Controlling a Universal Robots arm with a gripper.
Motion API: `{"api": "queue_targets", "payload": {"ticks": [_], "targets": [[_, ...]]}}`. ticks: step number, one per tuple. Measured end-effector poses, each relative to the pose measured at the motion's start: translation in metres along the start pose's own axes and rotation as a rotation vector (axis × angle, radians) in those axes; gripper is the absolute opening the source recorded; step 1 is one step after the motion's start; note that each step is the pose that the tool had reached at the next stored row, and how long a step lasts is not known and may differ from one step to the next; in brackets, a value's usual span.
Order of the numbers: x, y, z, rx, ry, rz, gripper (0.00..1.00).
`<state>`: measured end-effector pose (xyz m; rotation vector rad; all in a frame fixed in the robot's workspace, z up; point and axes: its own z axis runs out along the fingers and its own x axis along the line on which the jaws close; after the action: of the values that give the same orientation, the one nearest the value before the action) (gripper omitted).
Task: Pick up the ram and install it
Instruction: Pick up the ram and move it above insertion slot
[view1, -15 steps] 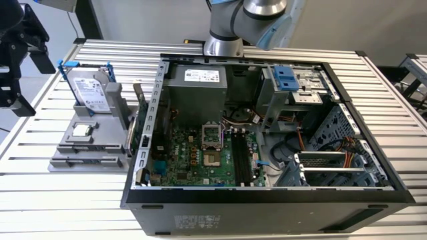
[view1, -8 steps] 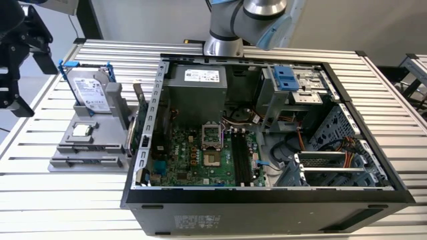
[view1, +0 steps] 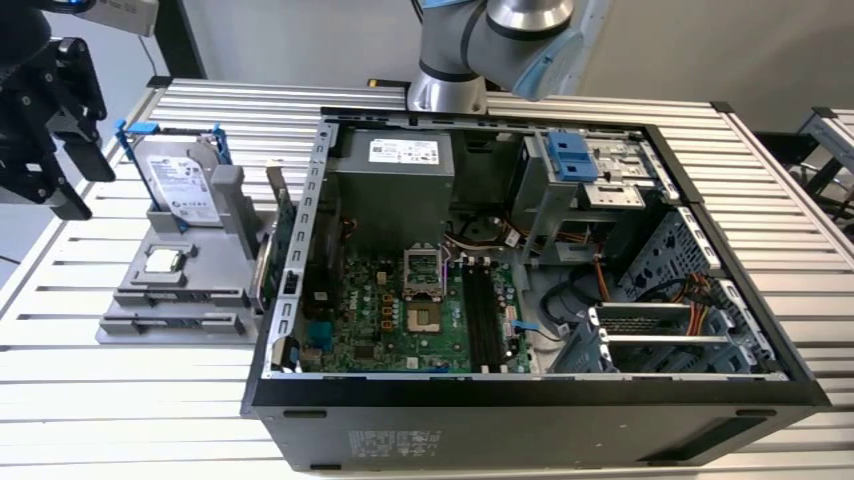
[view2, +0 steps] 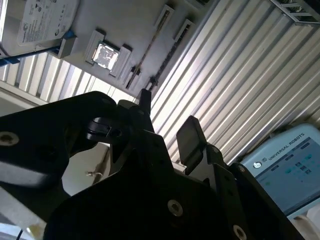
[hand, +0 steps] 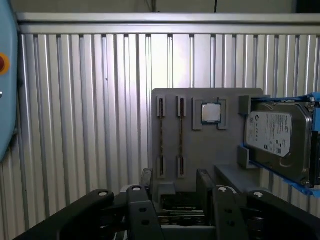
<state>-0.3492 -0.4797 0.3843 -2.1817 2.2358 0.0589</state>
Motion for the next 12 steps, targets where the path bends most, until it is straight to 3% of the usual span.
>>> {"api": "queue_targets", "payload": {"ticks": [12], "targets": [[0.0001, 0.0, 0.0036, 0.0005, 0.001, 0.0, 1.0]]}}
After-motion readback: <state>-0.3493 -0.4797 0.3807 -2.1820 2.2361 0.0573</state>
